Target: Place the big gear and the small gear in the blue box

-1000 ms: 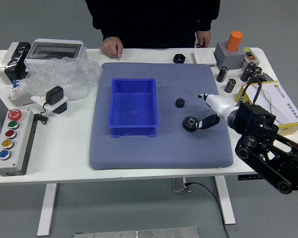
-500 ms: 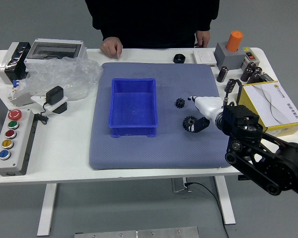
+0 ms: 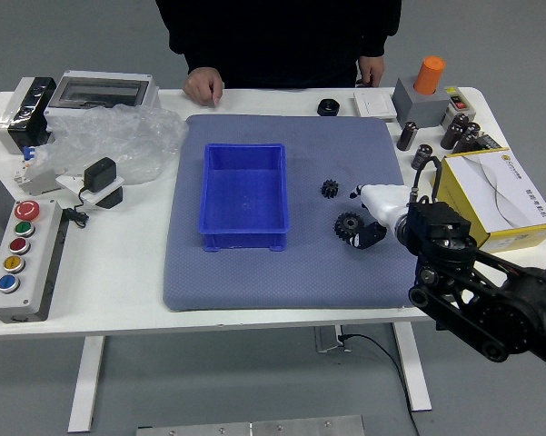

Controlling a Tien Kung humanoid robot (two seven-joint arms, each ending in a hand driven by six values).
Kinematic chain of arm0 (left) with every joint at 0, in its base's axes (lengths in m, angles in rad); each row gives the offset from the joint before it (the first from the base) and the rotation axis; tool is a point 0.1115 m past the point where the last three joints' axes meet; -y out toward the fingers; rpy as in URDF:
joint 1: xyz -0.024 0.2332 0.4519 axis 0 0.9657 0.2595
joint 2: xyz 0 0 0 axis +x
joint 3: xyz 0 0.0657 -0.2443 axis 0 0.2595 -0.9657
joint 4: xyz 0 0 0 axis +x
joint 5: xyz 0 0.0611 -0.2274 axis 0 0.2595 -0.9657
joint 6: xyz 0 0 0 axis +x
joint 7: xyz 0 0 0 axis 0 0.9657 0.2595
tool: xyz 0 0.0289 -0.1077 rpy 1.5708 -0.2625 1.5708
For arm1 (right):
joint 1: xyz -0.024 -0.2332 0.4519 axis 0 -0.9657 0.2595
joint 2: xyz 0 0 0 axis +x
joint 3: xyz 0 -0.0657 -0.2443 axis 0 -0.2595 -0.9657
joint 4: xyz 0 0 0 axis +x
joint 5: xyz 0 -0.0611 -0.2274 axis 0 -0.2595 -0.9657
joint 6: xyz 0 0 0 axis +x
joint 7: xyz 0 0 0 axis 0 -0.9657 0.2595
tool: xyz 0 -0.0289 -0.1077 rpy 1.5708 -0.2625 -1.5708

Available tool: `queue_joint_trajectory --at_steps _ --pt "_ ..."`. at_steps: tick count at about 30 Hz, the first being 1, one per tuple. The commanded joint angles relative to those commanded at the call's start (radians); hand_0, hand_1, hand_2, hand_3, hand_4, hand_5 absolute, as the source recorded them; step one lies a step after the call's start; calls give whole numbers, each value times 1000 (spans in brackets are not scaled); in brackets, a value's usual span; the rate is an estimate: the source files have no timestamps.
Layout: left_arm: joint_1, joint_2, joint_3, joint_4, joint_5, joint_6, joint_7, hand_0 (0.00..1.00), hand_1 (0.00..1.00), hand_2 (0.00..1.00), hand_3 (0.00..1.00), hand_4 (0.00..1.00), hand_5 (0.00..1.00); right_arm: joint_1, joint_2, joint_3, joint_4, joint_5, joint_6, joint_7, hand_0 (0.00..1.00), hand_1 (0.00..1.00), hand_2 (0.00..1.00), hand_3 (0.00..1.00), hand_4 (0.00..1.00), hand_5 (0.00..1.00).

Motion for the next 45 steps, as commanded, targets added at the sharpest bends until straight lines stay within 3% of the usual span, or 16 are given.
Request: queue_joint_trajectory --at_steps 17,18,29,30,35,36,45 --pt "-2 -2 0 0 0 0 1 815 799 808 838 632 285 19 45 -26 -60 -9 -11 8 754 687 755 801 855 323" --pt "-2 -2 0 0 0 0 1 815 799 807 837 632 285 20 46 -28 -62 -9 -13 10 737 671 731 735 844 332" --pt "-2 -4 -1 0 3 -1 1 815 799 807 836 631 285 20 52 -41 -86 -20 -36 28 704 640 705 700 828 330" --pt "-2 -4 -1 0 3 -2 1 814 797 805 836 631 283 20 53 -42 -87 -22 -37 29 654 602 662 668 768 292" --pt "-1 -4 -1 0 4 -2 1 814 797 805 836 631 283 19 55 -46 -94 -29 -49 38 654 602 662 668 768 292" --pt "-1 -5 -1 0 5 -2 1 814 796 805 836 630 283 19 55 -47 -95 -29 -50 40 655 558 611 658 675 219" --pt "1 -5 1 0 3 -1 2 814 797 806 835 629 280 17 57 -54 -105 -33 -66 48 671 540 587 647 663 189"
